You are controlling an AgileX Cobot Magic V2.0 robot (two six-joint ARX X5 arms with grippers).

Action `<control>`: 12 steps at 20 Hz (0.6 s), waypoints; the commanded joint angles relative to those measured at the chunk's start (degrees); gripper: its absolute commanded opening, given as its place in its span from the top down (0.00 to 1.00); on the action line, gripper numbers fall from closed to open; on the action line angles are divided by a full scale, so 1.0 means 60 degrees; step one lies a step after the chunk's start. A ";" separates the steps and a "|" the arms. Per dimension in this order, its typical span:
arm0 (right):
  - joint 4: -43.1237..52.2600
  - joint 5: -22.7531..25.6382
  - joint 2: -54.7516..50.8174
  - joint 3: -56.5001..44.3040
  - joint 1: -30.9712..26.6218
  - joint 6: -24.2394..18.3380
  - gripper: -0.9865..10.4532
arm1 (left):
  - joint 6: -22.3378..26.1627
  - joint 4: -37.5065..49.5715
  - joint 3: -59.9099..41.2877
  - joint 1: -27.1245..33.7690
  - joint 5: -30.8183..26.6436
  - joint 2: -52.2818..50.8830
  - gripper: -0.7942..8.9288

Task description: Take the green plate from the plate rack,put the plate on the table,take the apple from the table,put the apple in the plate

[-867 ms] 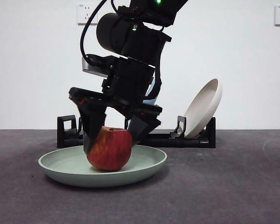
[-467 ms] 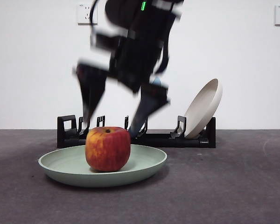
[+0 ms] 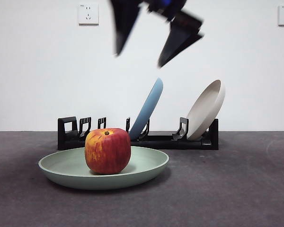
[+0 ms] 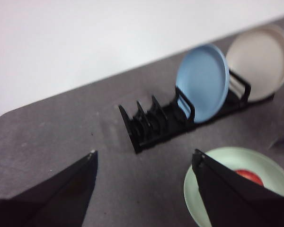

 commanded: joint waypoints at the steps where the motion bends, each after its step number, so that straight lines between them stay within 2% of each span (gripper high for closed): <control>1: -0.0408 0.0055 -0.0397 -0.0040 -0.0102 -0.0324 0.85 | 0.0568 0.0240 -0.0029 0.0018 0.0590 0.0495 0.81; 2: -0.0590 0.0066 -0.0568 -0.0040 -0.0135 -0.0393 0.94 | 0.0739 0.0299 -0.0029 0.0018 0.0943 0.0714 0.95; 5: -0.0892 0.0080 -0.1071 -0.0069 -0.0219 -0.0393 0.92 | 0.0925 0.0444 -0.0029 0.0025 0.1763 0.1286 0.93; 8: -0.0678 0.0084 -0.1683 -0.0572 -0.0219 -0.0386 0.92 | 0.0929 0.0474 -0.0084 0.0168 0.1898 0.1486 0.93; 12: 0.1268 0.0087 -0.3260 -0.3013 -0.0248 -0.0215 0.92 | 0.0918 0.1005 -0.0798 0.0568 0.2393 0.1198 0.93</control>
